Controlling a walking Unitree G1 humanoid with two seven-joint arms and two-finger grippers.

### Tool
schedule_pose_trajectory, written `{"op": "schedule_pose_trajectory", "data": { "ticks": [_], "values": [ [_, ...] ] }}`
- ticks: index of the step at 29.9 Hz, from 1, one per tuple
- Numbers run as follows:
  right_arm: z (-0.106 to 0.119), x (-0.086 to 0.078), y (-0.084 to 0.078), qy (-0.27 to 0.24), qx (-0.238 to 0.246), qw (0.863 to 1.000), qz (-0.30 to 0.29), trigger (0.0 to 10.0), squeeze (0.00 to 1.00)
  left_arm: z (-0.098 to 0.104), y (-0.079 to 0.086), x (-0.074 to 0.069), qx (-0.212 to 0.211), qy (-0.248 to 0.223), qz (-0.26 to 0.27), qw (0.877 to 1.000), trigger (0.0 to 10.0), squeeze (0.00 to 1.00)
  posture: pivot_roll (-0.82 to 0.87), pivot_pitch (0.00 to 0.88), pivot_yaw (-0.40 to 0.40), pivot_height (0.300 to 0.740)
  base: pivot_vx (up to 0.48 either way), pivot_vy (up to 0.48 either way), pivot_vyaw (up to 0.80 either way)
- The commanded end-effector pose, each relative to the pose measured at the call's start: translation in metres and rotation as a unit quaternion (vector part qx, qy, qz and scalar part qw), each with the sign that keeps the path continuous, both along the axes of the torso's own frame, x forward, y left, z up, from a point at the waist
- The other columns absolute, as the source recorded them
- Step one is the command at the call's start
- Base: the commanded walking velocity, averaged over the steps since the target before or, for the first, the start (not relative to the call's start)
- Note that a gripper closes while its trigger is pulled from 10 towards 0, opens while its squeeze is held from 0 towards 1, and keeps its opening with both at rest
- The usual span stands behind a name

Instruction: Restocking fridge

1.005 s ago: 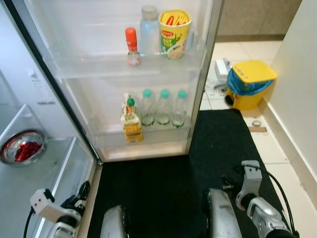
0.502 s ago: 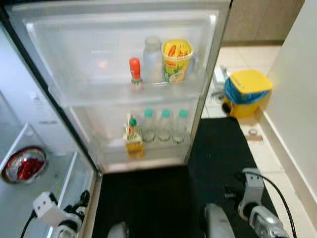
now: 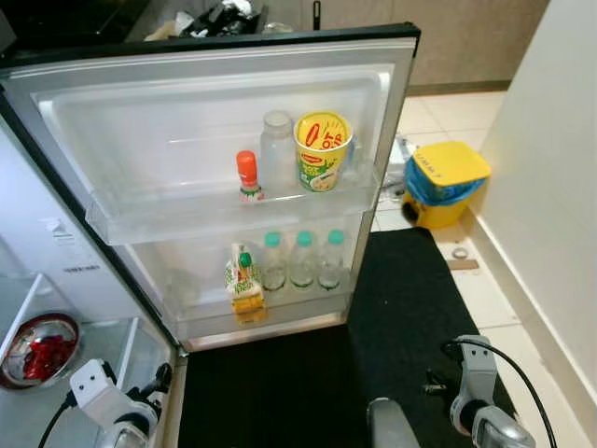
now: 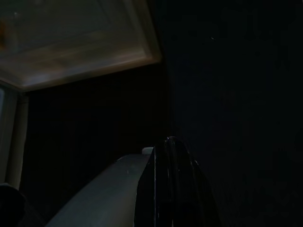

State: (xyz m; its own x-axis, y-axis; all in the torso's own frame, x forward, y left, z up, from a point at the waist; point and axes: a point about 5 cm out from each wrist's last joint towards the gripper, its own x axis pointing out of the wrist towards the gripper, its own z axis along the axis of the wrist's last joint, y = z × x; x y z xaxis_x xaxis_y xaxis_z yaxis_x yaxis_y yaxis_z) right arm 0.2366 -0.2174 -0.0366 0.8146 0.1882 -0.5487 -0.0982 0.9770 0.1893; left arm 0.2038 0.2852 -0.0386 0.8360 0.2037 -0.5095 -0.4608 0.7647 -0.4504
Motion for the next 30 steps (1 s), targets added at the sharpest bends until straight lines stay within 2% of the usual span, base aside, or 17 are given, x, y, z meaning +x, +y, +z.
{"op": "schedule_pose_trajectory", "data": {
  "ticks": [1,5,11,12,26,30],
  "values": [
    [-0.005,-0.007,-0.001,0.015,0.006,1.000,-0.005,10.0,0.00,-0.009,-0.007,-0.009,-0.007,0.023,-0.002,1.000,10.0,0.00,-0.06,0.088,-0.017,0.616,0.000,0.000,0.00],
    [-0.006,-0.009,-0.001,0.015,0.007,1.000,-0.006,10.0,0.00,-0.012,-0.008,-0.013,-0.004,0.033,-0.006,0.999,10.0,0.00,-0.06,0.088,-0.017,0.636,0.000,0.000,0.00],
    [-0.008,-0.010,-0.002,0.025,-0.001,1.000,-0.013,10.0,0.00,-0.014,-0.010,-0.016,-0.001,0.040,-0.012,0.999,10.0,0.00,-0.06,0.089,-0.017,0.636,0.000,0.000,0.00],
    [-0.006,-0.009,-0.001,0.015,0.011,1.000,-0.009,10.0,0.00,-0.014,-0.010,-0.016,-0.001,0.041,-0.014,0.999,10.0,0.00,-0.06,0.088,-0.017,0.636,0.000,0.000,0.00],
    [-0.003,-0.005,-0.001,0.006,0.014,1.000,-0.009,10.0,0.00,-0.020,-0.014,-0.023,0.000,0.061,-0.021,0.998,10.0,0.00,-0.06,0.078,-0.019,0.696,0.000,0.000,0.00],
    [-0.004,-0.005,-0.001,0.010,0.011,1.000,-0.012,10.0,0.00,-0.022,-0.018,-0.025,-0.005,0.068,-0.034,0.997,10.0,0.00,-0.06,0.079,-0.018,0.701,-0.120,0.000,0.00]
  ]
}}
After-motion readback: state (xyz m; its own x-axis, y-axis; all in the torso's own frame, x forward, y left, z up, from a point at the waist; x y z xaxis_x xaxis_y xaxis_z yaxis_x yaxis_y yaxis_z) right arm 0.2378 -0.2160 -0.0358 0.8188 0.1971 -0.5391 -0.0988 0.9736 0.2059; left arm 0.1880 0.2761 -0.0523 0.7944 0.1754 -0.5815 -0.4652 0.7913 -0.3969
